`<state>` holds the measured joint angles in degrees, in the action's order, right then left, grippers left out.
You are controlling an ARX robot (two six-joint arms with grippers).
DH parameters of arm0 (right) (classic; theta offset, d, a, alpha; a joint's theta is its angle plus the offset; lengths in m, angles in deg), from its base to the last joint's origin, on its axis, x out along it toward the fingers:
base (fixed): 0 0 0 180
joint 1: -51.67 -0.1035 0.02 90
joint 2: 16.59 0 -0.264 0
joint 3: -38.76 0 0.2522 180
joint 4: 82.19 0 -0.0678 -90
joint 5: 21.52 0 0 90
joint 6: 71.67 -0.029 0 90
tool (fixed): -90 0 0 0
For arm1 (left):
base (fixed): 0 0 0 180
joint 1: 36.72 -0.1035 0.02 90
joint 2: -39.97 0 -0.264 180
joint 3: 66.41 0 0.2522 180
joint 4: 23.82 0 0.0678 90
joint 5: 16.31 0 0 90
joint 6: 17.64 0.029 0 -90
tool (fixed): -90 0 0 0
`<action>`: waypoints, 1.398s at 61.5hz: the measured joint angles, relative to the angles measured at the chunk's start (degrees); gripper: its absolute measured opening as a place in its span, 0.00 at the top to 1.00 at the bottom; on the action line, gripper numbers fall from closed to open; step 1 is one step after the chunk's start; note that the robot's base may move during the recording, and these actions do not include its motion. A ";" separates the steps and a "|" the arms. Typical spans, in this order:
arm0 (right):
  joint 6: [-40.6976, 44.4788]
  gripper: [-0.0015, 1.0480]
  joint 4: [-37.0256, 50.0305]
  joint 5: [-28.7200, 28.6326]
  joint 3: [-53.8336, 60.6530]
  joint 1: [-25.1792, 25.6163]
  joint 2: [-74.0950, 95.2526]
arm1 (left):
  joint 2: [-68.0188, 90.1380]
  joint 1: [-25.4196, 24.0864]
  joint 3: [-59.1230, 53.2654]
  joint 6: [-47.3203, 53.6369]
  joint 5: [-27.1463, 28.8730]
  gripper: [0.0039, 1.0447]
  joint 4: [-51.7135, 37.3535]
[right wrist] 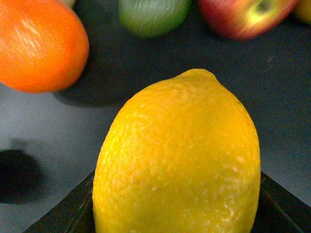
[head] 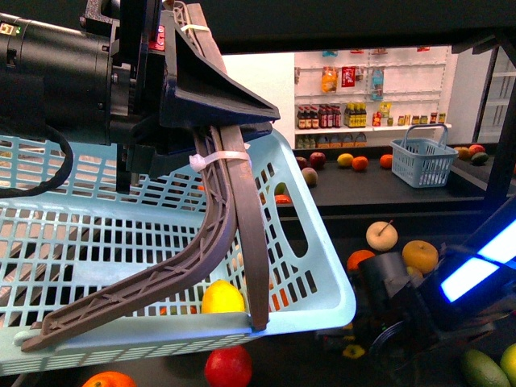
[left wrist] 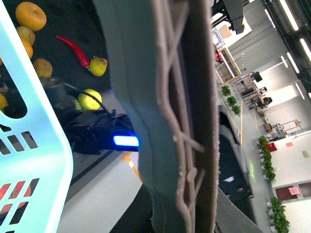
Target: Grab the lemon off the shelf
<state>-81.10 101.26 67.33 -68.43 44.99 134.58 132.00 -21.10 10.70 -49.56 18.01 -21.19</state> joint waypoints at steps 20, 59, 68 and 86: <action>-1.84 0.38 3.56 -12.74 23.32 8.00 -31.26 | 0.00 0.00 0.00 0.00 -0.02 0.91 0.00; -9.22 0.38 -1.53 -21.09 29.31 -6.73 -54.77 | 0.00 0.00 0.00 0.02 0.00 0.91 0.00; -10.43 0.38 -0.35 -20.17 29.44 -11.15 -52.02 | 0.02 -0.09 -0.07 0.22 0.33 0.91 0.04; -9.29 0.26 1.31 -16.92 29.48 -14.08 -47.28 | 0.04 -0.17 -0.11 0.50 0.11 0.91 0.07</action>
<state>-90.39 102.57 50.41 -38.94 30.91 87.31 132.05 -21.28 10.59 -49.06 18.12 -21.13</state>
